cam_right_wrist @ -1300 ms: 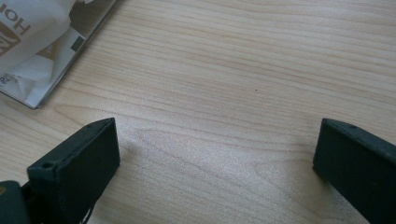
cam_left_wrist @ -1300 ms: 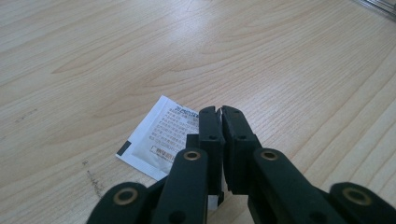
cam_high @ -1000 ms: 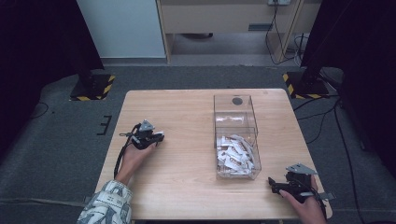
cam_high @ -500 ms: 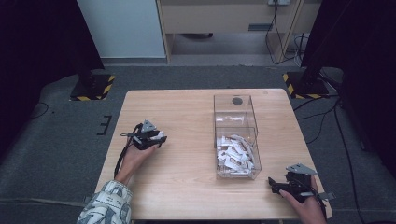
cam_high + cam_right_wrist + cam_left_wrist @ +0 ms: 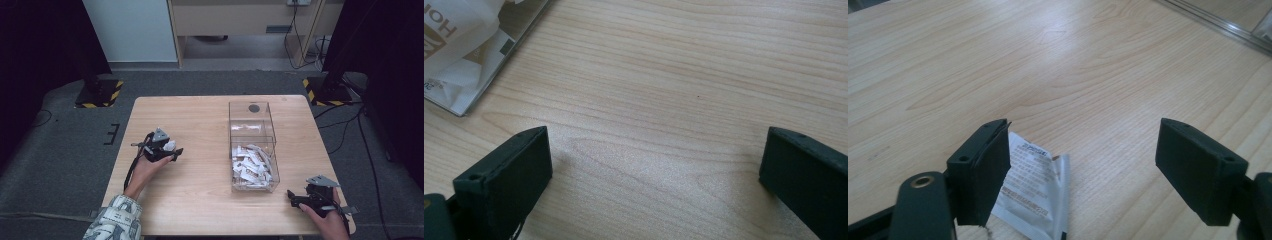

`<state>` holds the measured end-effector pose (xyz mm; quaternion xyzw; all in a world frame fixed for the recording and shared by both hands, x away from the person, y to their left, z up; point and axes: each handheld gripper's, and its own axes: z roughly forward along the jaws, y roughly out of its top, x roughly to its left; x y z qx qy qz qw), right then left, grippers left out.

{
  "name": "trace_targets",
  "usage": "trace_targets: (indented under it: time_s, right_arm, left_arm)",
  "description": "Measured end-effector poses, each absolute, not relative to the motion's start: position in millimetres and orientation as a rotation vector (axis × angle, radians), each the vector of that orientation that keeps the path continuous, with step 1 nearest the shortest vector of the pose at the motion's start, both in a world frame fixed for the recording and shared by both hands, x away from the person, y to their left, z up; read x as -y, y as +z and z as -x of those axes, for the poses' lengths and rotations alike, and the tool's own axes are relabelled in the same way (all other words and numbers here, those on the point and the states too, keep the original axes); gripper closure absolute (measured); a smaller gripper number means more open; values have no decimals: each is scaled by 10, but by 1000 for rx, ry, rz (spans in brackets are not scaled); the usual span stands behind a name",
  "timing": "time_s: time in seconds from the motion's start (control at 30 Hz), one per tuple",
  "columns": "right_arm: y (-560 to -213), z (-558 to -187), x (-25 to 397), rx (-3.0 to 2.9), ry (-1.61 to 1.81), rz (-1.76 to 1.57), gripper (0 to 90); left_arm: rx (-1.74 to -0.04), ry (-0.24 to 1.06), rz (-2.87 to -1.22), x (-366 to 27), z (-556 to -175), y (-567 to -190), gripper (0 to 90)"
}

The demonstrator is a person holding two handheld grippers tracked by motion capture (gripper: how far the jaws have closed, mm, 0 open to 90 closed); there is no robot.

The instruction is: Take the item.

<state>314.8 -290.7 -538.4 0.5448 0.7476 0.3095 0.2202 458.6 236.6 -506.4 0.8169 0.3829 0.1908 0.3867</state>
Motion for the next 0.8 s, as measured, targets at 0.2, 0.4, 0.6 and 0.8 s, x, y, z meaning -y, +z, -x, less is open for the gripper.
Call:
trace_targets:
  time_s: [0.2,0.4,0.6,0.8]
  right_arm:
    - [-5384,-3149,2907,-2068,856,-1507,8]
    - [-5384,-3149,2907,-2067,856,-1507,8]
    - [-5384,-3149,2907,-2067,856,-1507,8]
    - [-5384,-3149,2907,-2068,856,-1507,8]
  left_arm:
    - [-960,479,-2068,-2364,-4557,-5014,153]
    - [-927,487,-2066,-2326,-4508,-4955,114]
    - [-890,473,-2072,-2244,-4452,-4900,98]
    - [-873,427,-2064,-2152,-4405,-4861,92]
